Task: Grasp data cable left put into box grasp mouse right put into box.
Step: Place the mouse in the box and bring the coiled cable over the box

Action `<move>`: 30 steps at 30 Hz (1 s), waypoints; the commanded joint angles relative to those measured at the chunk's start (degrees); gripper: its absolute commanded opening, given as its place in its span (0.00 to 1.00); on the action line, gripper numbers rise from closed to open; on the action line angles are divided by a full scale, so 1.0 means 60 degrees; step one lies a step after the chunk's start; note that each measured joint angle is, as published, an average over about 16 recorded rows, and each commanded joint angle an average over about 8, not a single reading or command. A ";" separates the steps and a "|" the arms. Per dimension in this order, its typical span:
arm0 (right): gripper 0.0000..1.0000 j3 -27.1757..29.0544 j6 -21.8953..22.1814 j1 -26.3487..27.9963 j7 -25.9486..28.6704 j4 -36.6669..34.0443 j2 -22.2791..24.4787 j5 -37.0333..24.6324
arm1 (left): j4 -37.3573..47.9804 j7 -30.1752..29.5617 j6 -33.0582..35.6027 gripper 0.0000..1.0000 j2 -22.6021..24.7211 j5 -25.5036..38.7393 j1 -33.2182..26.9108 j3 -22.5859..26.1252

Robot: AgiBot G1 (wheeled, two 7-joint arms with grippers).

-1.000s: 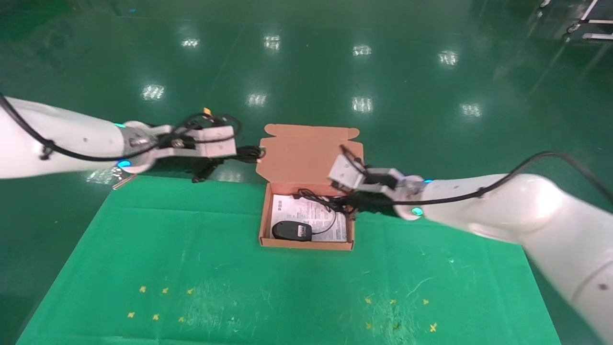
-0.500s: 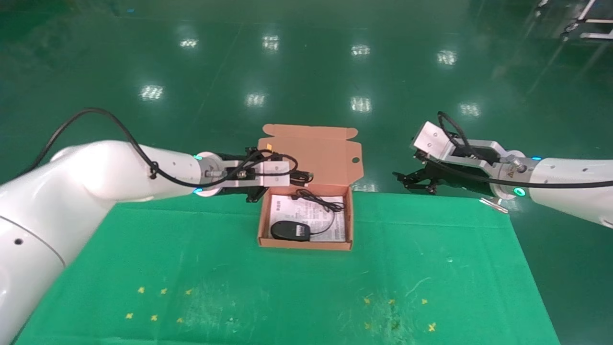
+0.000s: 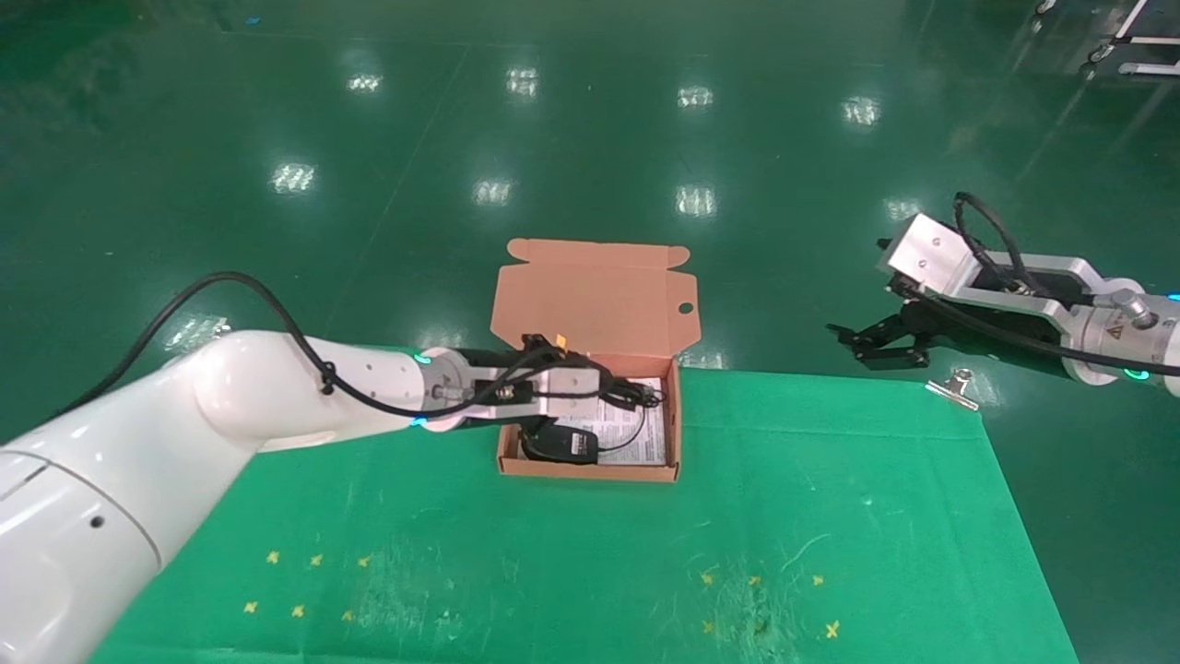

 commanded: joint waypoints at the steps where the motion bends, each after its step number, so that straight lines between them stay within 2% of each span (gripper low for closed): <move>1: 1.00 -0.0023 0.0022 0.0044 0.0120 0.0171 0.0161 -0.0093 | -0.0019 0.0102 -0.0028 0.00 0.0004 -0.0250 0.0043 0.0135; 4: 1.00 -0.0057 0.0026 0.0096 0.0287 0.0334 0.0278 -0.0194 | -0.0034 0.0182 -0.0035 0.00 0.0004 -0.0574 0.0053 0.0401; 12: 1.00 -0.0115 0.0046 0.0148 0.0507 0.0565 0.0429 -0.0344 | 0.0220 0.0056 -0.0032 1.00 0.0026 -0.0979 -0.0002 0.0916; 30: 1.00 -0.0080 0.0099 0.0191 0.0455 0.0497 0.0380 -0.0330 | -0.0104 0.0111 0.0000 1.00 -0.0204 -0.0958 -0.0049 0.0791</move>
